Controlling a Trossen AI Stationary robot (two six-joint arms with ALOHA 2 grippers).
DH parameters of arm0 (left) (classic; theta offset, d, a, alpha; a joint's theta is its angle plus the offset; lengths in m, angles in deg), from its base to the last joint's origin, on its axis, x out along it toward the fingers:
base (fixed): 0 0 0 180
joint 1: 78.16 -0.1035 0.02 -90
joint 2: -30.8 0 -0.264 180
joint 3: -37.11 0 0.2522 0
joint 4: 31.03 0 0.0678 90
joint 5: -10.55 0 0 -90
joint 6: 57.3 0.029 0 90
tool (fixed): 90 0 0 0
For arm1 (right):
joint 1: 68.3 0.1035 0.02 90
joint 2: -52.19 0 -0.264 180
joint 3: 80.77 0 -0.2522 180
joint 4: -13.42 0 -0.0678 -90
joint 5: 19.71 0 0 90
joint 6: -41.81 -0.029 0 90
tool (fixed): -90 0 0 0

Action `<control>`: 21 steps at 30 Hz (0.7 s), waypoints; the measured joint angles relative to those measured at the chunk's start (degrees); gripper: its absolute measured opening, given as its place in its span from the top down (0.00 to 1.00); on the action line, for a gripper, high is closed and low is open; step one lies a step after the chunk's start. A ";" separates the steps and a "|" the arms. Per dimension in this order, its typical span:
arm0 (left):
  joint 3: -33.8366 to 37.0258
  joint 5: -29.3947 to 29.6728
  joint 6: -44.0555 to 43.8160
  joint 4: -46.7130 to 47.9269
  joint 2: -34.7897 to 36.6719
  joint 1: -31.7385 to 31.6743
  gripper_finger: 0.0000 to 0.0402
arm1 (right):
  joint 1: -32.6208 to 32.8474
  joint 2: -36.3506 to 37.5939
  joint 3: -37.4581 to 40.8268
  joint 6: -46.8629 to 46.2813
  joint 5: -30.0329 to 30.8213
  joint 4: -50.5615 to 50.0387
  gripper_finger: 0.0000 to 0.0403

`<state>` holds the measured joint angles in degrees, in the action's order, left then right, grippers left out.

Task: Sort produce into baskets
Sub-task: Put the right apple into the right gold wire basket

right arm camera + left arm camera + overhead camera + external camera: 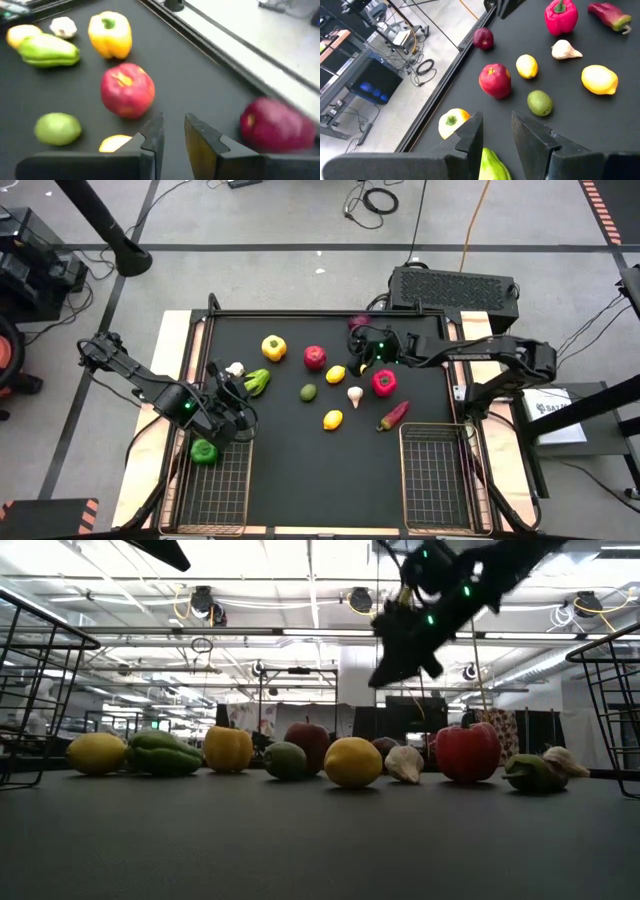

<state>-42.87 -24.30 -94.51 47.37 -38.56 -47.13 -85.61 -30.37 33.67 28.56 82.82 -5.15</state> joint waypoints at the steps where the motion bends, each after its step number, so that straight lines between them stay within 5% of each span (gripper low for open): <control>1: 0.00 0.02 0.00 -0.01 0.00 0.00 0.72 | 0.23 0.02 -2.54 1.98 0.13 -3.68 0.83; 8: 0.00 0.20 0.04 -0.13 0.00 0.00 0.72 | -2.62 -1.98 -23.77 20.35 6.72 -32.91 0.77; 16: -0.02 0.71 0.07 -0.10 0.00 -0.03 0.72 | -15.99 -8.59 -40.09 49.82 -3.83 -45.34 0.54; 21: -0.02 0.87 0.52 0.14 0.00 -0.63 0.72 | -24.69 -17.98 -48.54 55.21 -9.62 -53.01 0.43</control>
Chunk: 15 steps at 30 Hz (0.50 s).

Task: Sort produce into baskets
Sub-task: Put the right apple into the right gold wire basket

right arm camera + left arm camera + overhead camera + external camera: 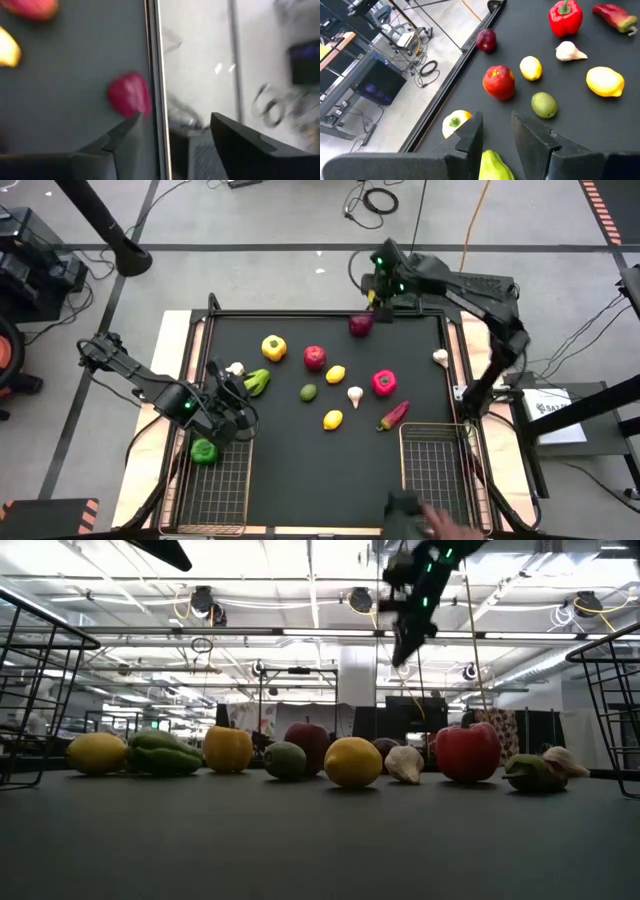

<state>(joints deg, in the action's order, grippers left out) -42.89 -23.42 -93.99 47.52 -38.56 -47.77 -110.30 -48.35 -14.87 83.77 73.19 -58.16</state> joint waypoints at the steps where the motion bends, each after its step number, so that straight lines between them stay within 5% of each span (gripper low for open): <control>1: 0.00 0.00 0.05 0.05 0.00 -0.20 0.72 | -1.19 -2.18 -1.37 0.77 0.06 -1.94 0.41; 8: 0.00 0.00 2.89 0.21 0.00 -2.01 0.72 | -3.52 -13.18 -7.98 2.27 -0.16 -11.10 0.37; 15: 0.00 -0.01 7.76 0.14 0.00 -3.65 0.72 | -0.64 -16.85 -8.04 6.02 -0.31 -9.24 0.37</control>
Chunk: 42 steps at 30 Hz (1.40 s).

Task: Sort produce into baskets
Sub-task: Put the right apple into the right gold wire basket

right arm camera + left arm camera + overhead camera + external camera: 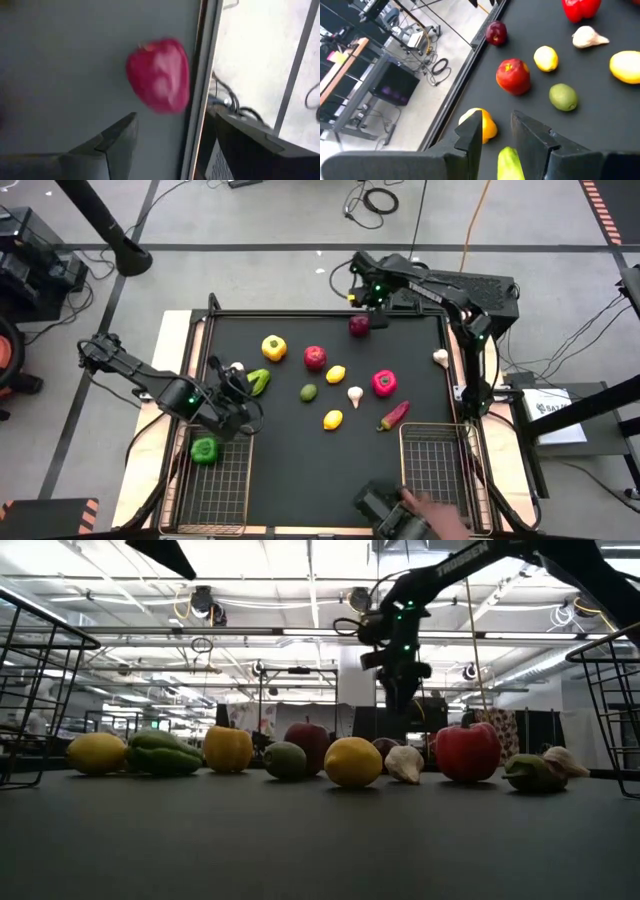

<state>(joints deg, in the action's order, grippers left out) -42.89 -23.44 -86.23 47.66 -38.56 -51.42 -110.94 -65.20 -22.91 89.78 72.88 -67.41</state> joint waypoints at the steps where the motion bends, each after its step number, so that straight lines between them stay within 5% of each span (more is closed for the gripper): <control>1: 0.00 0.00 0.72 -0.14 0.00 -0.38 0.72 | 0.26 -0.10 0.00 -0.53 0.00 0.22 0.37; 15: 0.00 -0.13 0.92 -1.52 0.00 -3.19 0.72 | 3.29 -4.04 -0.04 -6.06 3.83 -0.16 0.37; 42: 0.00 -0.25 3.89 -1.51 0.00 -3.14 0.72 | 3.92 -7.42 0.00 -15.81 0.28 0.00 0.37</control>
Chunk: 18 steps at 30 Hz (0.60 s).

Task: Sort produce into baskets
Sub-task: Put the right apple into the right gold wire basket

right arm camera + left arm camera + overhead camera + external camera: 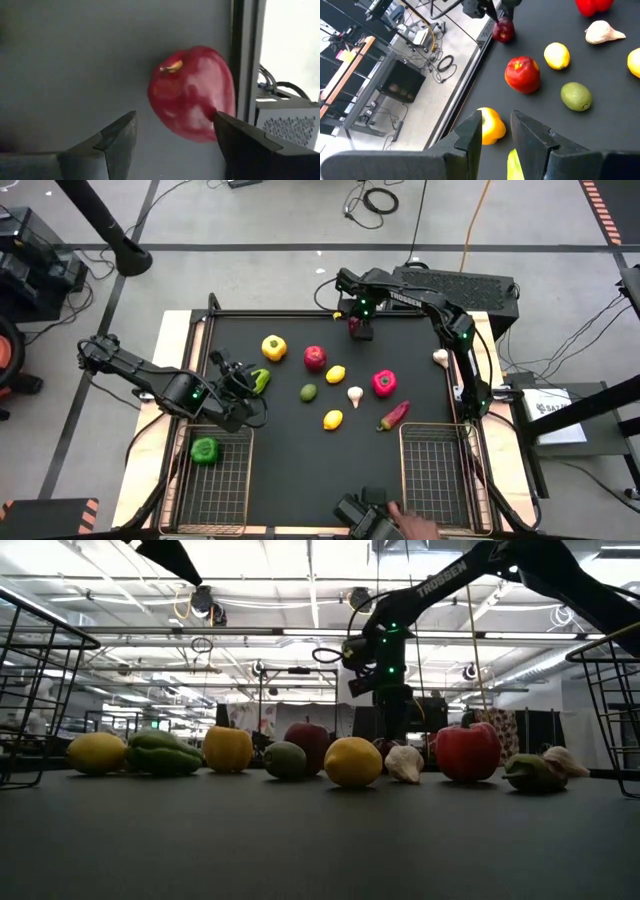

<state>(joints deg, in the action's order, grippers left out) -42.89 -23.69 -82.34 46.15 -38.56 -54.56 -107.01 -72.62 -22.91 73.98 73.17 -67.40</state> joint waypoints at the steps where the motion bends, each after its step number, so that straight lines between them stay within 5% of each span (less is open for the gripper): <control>1: 0.00 0.00 0.00 0.00 0.00 0.00 0.72 | 0.20 0.00 0.00 -0.04 0.18 -0.19 0.37; 13: 0.00 -0.03 0.33 0.02 0.00 0.00 0.72 | 5.54 0.62 0.00 -9.78 -7.86 -14.67 0.37; 18: 0.00 -1.27 0.27 0.00 0.00 0.00 0.72 | 8.83 3.48 0.00 -10.23 -4.51 -15.61 0.37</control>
<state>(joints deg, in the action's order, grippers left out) -42.89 -24.95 -82.06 46.15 -38.56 -54.56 -98.19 -69.14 -22.91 63.74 68.66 -83.01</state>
